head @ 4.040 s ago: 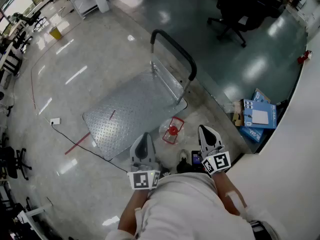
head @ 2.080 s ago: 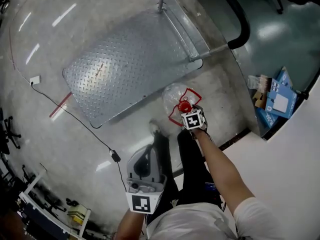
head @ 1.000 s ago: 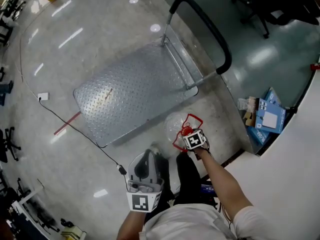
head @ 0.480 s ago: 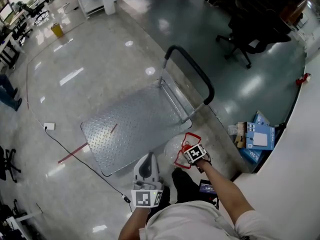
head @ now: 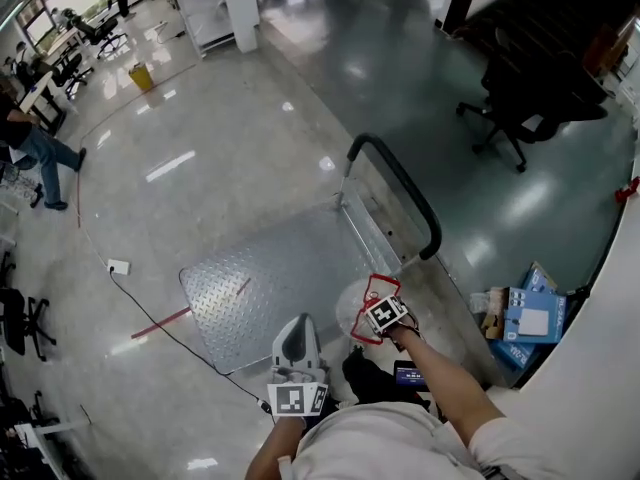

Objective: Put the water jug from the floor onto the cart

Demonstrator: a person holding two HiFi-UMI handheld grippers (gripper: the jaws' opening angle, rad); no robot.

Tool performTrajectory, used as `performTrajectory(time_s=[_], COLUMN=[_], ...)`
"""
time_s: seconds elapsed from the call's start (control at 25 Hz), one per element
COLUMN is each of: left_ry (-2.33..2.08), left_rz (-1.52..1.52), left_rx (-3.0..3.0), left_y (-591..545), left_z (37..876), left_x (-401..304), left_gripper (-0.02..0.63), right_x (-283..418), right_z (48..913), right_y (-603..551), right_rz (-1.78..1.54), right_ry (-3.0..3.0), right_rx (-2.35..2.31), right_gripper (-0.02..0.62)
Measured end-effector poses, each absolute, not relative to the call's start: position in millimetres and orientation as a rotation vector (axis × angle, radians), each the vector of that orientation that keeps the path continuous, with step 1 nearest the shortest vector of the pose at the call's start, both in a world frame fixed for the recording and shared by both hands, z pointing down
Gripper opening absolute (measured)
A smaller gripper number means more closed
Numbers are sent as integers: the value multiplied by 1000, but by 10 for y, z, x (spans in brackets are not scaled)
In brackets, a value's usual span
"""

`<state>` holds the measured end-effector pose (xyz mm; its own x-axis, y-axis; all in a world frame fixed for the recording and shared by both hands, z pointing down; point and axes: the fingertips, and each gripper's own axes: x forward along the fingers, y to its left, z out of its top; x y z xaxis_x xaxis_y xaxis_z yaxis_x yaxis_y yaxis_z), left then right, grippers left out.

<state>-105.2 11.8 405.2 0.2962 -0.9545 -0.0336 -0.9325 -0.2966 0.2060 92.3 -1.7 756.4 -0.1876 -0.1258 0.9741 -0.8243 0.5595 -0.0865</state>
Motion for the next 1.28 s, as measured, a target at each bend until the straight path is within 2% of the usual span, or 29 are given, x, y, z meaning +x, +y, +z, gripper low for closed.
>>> performTrajectory(time_s=[0.24,0.68,1.28], left_ry=[-1838,-1807,-1730], left_rz=[-198,-102,-85], left_rx=[2370,2378,2383], left_y=[-298,-768,-1216], left_z=[3954,4161,4372], left_x=[-855,-906,-996], left_gripper=[3,3,3], right_x=[925,806,883], right_z=[7619,7845,8156], right_y=[-658,-1607,-1865], right_rz=[711,773,833], right_ry=[-1721,-1716,-1691], right_rx=[796,875,901], right_gripper=[299,299,299])
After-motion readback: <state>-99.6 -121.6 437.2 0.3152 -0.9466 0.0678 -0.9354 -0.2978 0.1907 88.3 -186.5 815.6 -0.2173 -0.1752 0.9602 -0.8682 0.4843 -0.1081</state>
